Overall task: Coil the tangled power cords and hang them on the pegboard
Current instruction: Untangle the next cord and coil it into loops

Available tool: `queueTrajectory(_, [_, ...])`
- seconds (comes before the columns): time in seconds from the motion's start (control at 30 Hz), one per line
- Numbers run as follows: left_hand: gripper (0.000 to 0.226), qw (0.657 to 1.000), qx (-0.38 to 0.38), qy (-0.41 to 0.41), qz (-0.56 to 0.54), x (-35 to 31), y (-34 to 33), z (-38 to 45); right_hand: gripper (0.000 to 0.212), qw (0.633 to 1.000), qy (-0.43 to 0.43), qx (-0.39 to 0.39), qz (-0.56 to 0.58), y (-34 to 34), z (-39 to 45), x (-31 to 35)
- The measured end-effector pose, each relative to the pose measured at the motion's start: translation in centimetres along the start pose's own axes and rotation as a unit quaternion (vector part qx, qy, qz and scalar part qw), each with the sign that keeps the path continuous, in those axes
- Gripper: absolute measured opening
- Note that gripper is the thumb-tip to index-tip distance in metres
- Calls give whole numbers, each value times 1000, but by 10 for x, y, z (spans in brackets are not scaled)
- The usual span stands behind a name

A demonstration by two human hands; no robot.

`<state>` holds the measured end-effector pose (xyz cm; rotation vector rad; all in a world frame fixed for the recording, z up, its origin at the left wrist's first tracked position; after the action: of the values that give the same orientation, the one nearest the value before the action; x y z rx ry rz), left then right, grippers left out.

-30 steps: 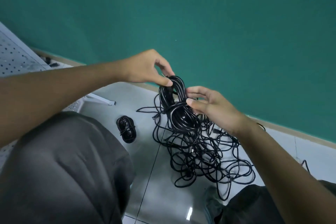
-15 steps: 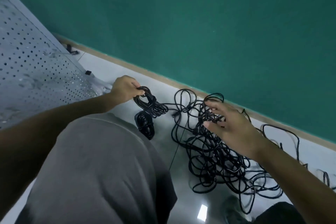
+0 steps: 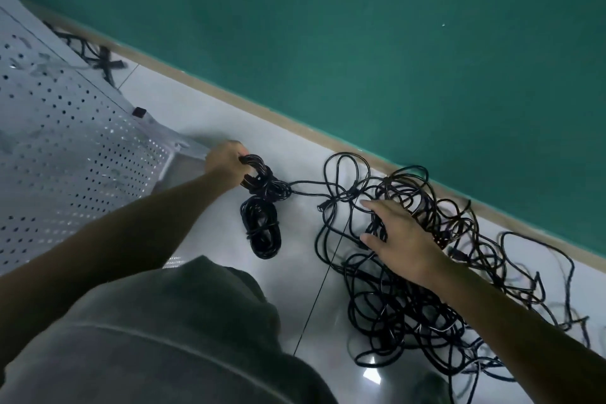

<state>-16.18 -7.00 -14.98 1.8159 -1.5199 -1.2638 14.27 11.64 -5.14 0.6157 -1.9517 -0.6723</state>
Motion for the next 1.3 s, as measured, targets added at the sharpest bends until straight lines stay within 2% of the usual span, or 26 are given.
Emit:
queueTrajectory(0.13, [20,998,-25,-2,57,12,-13,7,62,999,-3,40,-22,-11,29,-28])
queueTrajectory(0.27, [33,995,-19,-55,82,1,-27,5,64,998,-6,45,-37,-15,44,-48])
queueTrajectory(0.33, [34,990,-9,-121,78,-12,-35,1,64,998,-4,42,-36,-17,46,-54])
queueTrajectory(0.4, [31,970,55,-207,113,-25,-48,-4,62,998,-3,39,-41,-18,46,-59])
queueTrajectory(0.47, [43,933,141,-250,217,-34,-66,-13,59,998,-2,35,-44,-19,44,-64])
queueTrajectory(0.53, [61,899,194,-246,306,-34,-85,-17,58,999,-3,32,-39,-20,43,-67])
queueTrajectory(0.67, [73,873,269,-205,350,-25,-116,-15,57,999,-1,30,-31,-24,43,-72])
queueTrajectory(0.8, [78,862,266,-206,380,-26,-121,-14,58,999,-8,26,-25,-28,43,-71])
queueTrajectory(0.93, [76,872,248,-237,350,-31,-110,-17,60,999,-14,23,-20,-30,40,-70])
queueTrajectory(1.13, [68,894,281,-259,233,-57,-73,-34,63,1000,-27,11,-10,-13,25,-62])
queueTrajectory(1.3, [52,888,305,-304,164,-103,-26,-70,71,999,-45,-21,7,23,3,-40])
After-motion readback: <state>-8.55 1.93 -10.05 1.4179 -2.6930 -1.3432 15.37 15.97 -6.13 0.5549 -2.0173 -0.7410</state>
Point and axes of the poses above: each hand's wrist, its own z-axis towards the middle knuckle, its own y-axis out of the back of the hand, x = y × z, the point moved 1 cm from there along z, towards the middle knuckle, and after that the axes turned 14 degrees about y, right-handed, at the moved point
